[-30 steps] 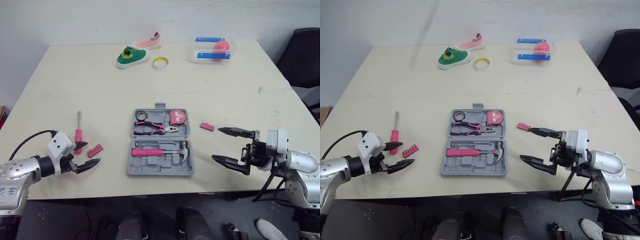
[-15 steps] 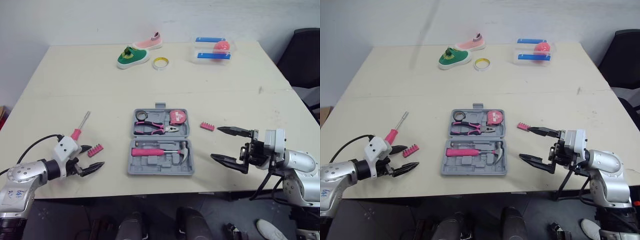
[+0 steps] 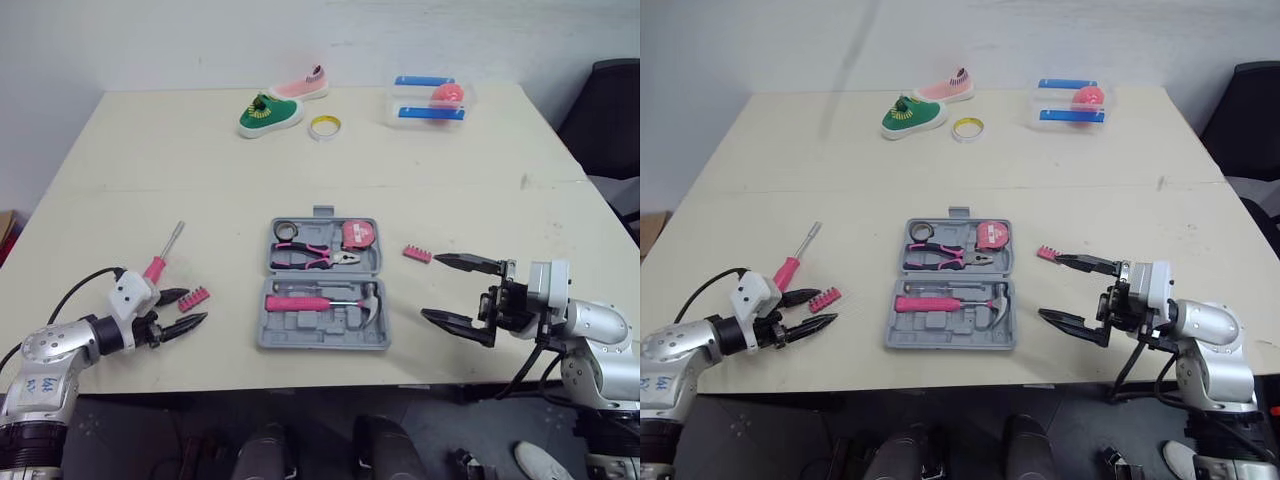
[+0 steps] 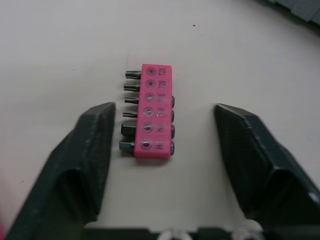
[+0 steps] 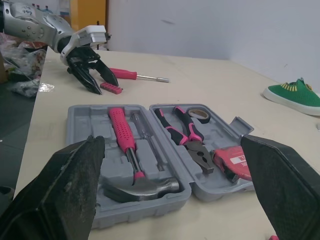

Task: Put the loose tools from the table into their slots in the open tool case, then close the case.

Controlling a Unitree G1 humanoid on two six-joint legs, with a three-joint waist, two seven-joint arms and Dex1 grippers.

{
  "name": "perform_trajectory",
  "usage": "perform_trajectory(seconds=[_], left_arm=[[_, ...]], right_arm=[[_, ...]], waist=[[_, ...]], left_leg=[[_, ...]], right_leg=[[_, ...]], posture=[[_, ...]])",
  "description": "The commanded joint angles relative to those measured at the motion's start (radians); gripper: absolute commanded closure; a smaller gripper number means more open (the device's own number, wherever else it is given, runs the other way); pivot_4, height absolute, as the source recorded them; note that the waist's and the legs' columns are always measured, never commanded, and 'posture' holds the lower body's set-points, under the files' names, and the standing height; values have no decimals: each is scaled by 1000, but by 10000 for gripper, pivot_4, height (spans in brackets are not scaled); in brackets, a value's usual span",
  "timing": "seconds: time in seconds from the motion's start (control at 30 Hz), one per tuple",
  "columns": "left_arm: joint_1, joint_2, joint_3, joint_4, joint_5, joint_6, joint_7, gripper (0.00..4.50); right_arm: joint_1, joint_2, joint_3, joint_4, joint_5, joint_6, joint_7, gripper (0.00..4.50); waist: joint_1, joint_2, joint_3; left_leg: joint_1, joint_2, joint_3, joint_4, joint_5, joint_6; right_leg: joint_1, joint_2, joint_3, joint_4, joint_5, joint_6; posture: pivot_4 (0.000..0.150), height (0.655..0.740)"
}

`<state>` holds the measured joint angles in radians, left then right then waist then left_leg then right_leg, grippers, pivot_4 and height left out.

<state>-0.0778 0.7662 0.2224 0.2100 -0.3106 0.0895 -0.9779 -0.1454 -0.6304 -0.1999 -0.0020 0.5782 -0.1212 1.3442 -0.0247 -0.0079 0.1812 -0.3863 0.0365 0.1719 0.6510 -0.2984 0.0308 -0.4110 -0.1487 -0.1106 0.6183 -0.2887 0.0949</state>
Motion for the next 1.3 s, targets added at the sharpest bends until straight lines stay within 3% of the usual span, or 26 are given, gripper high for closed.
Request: perform_trajectory(seconds=[0.03,0.1,0.37,0.5,0.6,0.83,0.93,1.17,1.3], left_arm=[[17,1,-42,48,43,-11,-15,29736],[19,1,-46,56,44,-18,-16,37889],[54,-17,47,-8,-43,-71,-16,38266],[60,11,95,-228,-130,-25,-30,38266],[34,68,38,-399,-159,56,-77,38266],[-104,149,-165,-550,-98,250,-93,38266],[-130,192,-238,-574,-48,308,-102,38266],[-276,182,-407,-582,78,426,-75,38266],[-313,149,-456,-529,137,381,-71,38266]], right_arm=[[34,-1,-25,4,16,-43,34,0],[42,-2,-26,7,17,-50,38,0],[76,-12,-34,-24,26,-44,32,0],[82,-28,-44,-53,31,-29,21,0],[69,-53,-41,-86,34,3,10,0],[39,-68,-8,-117,35,50,5,0],[28,-63,-1,-124,30,67,-9,0],[14,-56,21,-135,12,90,-43,0],[13,-53,30,-133,3,89,-59,0]], waist=[[0,1,0],[-1,1,-1],[-4,3,-2],[-3,0,0],[3,-3,2],[2,-2,1],[-5,-2,1],[1,-3,2],[2,-3,2]], left_leg=[[0,0,0,0,0,0],[0,0,0,0,0,0],[1,0,0,-1,0,0],[0,0,0,-1,0,0],[-2,0,-1,1,0,0],[-2,0,-1,0,1,-1],[-1,0,1,0,1,0],[-1,-1,2,1,3,3],[-2,-1,2,1,3,6]], right_leg=[[0,0,0,0,0,0],[0,0,0,0,0,0],[0,0,1,0,0,0],[-1,0,1,0,0,0],[0,-1,0,0,0,0],[0,2,0,-2,1,0],[-1,3,0,-1,1,0],[-1,3,-4,0,1,0],[-1,2,-3,-1,1,0]], posture=[[1500,7400],[1500,7400],[1500,7400],[1500,7400],[1500,7400],[1500,7400],[1500,7400],[1500,7400],[1500,7400]])
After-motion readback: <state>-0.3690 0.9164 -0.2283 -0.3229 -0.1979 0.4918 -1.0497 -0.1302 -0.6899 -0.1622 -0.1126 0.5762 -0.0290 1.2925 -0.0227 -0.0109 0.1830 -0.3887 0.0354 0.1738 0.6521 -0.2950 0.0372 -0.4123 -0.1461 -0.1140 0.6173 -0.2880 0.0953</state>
